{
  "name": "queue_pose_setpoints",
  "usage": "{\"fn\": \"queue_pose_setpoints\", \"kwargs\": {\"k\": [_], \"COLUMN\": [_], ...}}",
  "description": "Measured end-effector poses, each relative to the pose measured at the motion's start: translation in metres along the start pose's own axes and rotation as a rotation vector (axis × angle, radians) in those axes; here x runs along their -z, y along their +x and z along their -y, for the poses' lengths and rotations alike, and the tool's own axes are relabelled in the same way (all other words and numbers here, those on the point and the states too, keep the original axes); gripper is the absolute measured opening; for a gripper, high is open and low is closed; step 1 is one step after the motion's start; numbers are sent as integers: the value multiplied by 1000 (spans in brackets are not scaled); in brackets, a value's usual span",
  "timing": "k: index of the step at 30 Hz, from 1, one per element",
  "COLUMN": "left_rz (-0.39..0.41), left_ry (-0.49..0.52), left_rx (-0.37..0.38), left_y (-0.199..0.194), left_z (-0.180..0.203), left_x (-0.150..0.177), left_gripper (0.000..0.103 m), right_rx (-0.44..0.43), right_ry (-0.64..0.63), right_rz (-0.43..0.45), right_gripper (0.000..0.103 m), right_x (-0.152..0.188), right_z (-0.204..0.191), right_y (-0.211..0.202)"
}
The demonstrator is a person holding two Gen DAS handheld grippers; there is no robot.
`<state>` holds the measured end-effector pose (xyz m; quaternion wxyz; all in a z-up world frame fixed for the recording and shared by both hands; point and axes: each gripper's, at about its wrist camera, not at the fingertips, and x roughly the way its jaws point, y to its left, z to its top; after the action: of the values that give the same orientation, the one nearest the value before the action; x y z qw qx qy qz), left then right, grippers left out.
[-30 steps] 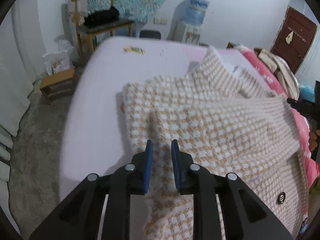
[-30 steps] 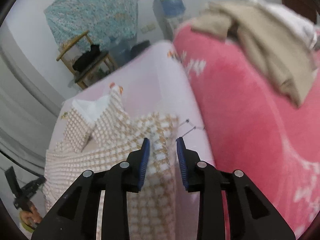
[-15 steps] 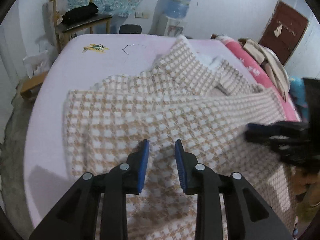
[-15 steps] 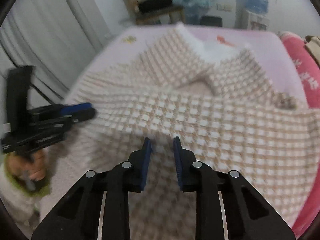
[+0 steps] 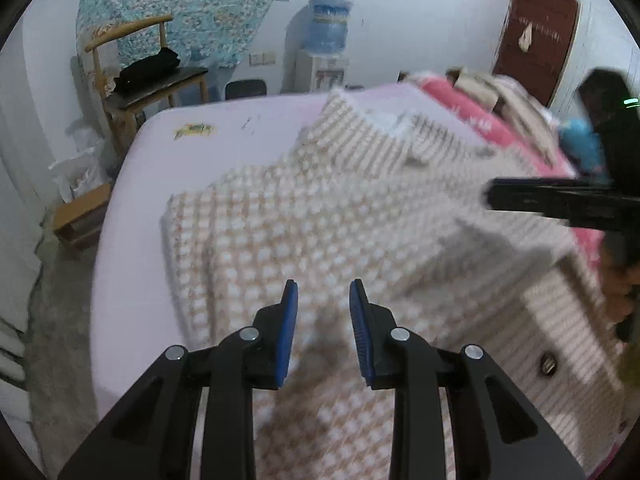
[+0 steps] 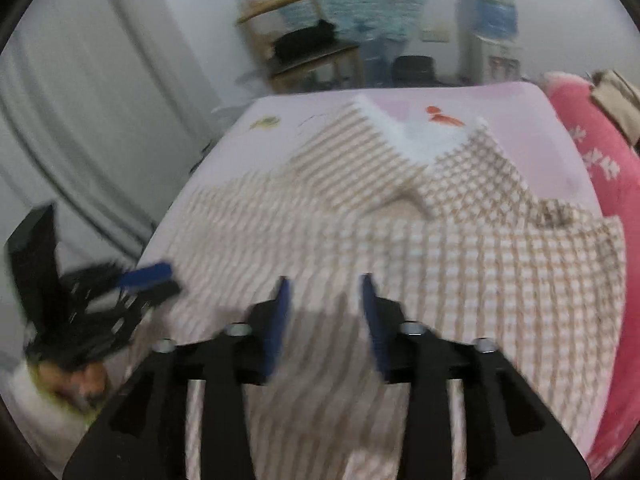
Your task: Fold large clothes
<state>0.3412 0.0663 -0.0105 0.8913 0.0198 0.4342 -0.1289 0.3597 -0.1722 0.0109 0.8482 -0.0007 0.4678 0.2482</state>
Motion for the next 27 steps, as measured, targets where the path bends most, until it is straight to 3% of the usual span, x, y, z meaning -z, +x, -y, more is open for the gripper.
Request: {"fn": "queue_pose_setpoints", "kwargs": {"k": [1, 5, 8, 11, 14, 16, 17, 20, 23, 27], "left_rz": [-28, -15, -6, 36, 3, -44, -28, -42, -37, -15], "left_ry": [1, -67, -66, 2, 65, 53, 41, -12, -32, 0], "left_rx": [-25, 21, 0, 37, 16, 13, 20, 23, 19, 1], "left_y": [7, 12, 4, -16, -15, -2, -1, -5, -23, -62], "left_z": [-3, -13, -7, 5, 13, 11, 10, 7, 8, 21], "left_x": [5, 10, 10, 15, 24, 28, 29, 24, 24, 42], "left_gripper": [29, 29, 29, 29, 31, 31, 31, 31, 36, 57], "right_rx": [12, 125, 104, 82, 177, 223, 252, 195, 168, 111], "right_ry": [-27, -71, -22, 39, 73, 130, 166, 227, 265, 263], "right_rz": [-21, -107, -66, -1, 63, 43, 8, -4, 28, 80], "right_gripper": [43, 46, 46, 46, 49, 49, 49, 49, 53, 67], "right_x": [8, 41, 51, 54, 66, 77, 83, 92, 96, 113], "right_z": [-5, -6, 1, 11, 30, 48, 63, 79, 72, 43], "right_y": [1, 28, 22, -5, -32, -32, -25, -27, -55, -99]}}
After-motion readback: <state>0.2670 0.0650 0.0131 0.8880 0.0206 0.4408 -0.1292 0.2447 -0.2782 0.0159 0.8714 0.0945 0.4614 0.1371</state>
